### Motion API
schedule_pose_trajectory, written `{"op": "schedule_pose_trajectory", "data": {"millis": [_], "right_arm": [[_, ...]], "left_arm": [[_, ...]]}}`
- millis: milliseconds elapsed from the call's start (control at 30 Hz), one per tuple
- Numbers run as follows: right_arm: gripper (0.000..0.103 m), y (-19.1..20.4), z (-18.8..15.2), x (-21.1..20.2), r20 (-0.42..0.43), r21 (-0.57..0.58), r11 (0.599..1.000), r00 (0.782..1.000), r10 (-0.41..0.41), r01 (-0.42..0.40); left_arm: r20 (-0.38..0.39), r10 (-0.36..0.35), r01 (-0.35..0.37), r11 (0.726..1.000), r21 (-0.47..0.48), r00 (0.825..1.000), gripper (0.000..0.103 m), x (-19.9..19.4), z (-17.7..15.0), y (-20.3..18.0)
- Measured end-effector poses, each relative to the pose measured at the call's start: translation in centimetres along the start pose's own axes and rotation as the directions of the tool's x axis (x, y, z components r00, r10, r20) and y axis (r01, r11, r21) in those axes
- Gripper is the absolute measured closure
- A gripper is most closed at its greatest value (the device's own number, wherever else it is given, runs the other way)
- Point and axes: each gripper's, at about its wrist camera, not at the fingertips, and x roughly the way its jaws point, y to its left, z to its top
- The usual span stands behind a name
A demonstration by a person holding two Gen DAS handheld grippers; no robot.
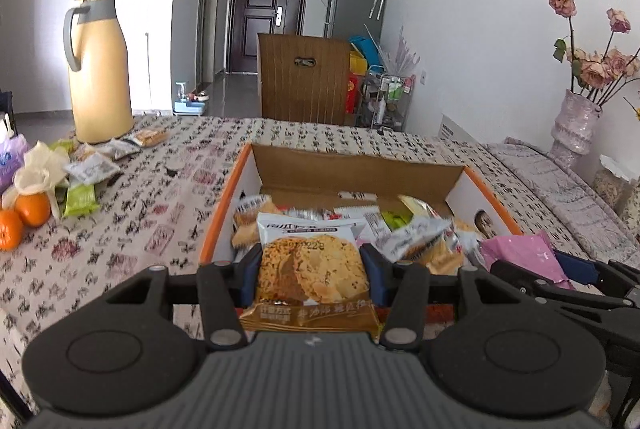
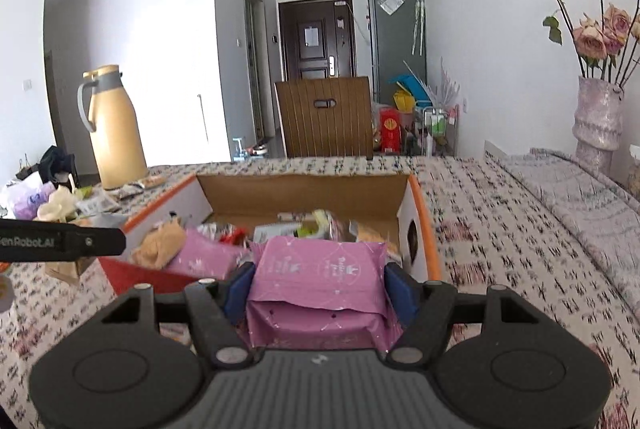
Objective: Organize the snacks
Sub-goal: 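Lift both packets and carry them over the box, then open both tools to drop the packets into the box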
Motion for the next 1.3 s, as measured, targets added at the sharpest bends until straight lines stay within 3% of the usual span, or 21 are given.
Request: {"op": "schedule_pose_trajectory", "data": {"millis": [467,700,900,967,1033,1167,1300], "right_arm": [[0.034,0.5,4.0,6.0,0.024,-0.01,1.0,1.0,-0.02,0.021],[0.034,0.3,2.7,8.3,0.025,0.005,1.0,1.0,-0.013,0.013],[0.032,-0.2,1.7,9.0,-0.008,0.022,1.0,1.0,0.009,-0.009],[0.025,-0.4,1.6,9.0,-0.01,0.034,0.999,1.0,0.014,-0.014],[0.021,-0.5,1.5,8.9,-0.01,0.041,0.999,1.0,0.012,-0.012],[0.0,-1.1,1.5,8.5,0.007,0.068,0.998,1.0,0.003,-0.004],[0.0,-1.3,1.5,8.2,0.02,0.085,0.996,1.0,-0.002,0.0]], "left_arm": [[0.034,0.036,-0.036,0.999,-0.013,0.999,0.051,5.1,3.9,0.2],[0.021,0.031,-0.03,0.998,-0.05,0.999,0.051,7.6,3.0,1.9],[0.032,0.001,0.001,0.999,-0.052,0.999,0.051,7.4,2.4,2.3],[0.043,0.01,-0.008,0.999,-0.048,0.999,0.046,7.2,2.3,2.1],[0.058,0.019,-0.017,0.999,-0.048,0.998,0.029,6.9,2.3,2.0],[0.096,0.05,-0.044,0.997,-0.062,0.994,0.003,6.0,2.3,2.0],[0.112,0.058,-0.049,0.996,-0.075,0.992,0.0,5.7,2.4,2.1]]}}
